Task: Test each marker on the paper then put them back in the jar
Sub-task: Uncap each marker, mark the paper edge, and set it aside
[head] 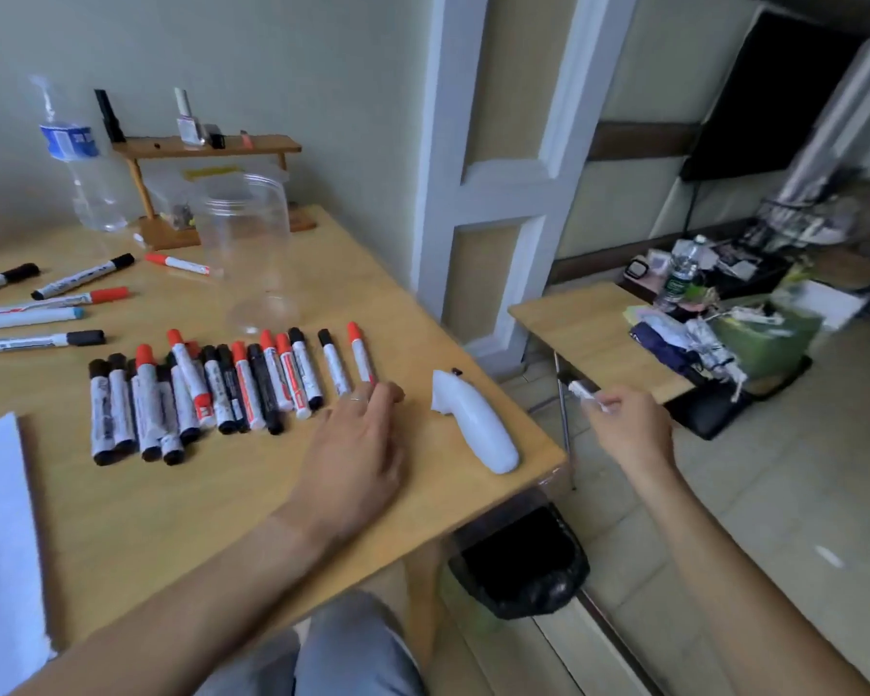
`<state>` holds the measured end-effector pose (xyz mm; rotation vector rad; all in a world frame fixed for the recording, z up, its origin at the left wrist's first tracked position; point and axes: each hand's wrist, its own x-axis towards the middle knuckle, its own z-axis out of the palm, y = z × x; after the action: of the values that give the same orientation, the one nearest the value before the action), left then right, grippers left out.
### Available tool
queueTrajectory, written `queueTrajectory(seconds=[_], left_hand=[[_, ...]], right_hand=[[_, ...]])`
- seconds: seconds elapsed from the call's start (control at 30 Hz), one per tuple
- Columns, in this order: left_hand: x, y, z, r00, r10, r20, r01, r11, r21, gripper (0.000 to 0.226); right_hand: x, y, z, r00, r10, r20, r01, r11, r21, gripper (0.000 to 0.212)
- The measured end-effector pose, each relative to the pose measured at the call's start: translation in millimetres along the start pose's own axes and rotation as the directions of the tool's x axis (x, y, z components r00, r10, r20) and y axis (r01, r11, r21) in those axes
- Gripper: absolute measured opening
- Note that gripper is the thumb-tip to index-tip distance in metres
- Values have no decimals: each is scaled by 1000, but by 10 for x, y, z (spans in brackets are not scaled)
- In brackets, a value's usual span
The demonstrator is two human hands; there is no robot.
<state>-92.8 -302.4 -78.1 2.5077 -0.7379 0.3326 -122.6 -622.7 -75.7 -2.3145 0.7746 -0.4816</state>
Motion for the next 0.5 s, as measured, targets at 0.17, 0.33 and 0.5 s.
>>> queueTrajectory(seconds=[0.17, 0.33, 0.5], left_hand=[[1, 29, 2, 999, -7, -32, 9, 998, 69, 41], [11, 50, -18, 1000, -18, -15, 19, 996, 85, 42], [12, 59, -32, 1000, -31, 0, 31, 995, 100, 39]], right_hand=[[-157, 932, 809, 935, 275, 226, -232, 952, -199, 32], [-309, 1282, 1426, 899, 360, 251, -313, 927, -208, 29], [-184, 1362, 1651, 893, 330, 306, -299, 943, -144, 34]])
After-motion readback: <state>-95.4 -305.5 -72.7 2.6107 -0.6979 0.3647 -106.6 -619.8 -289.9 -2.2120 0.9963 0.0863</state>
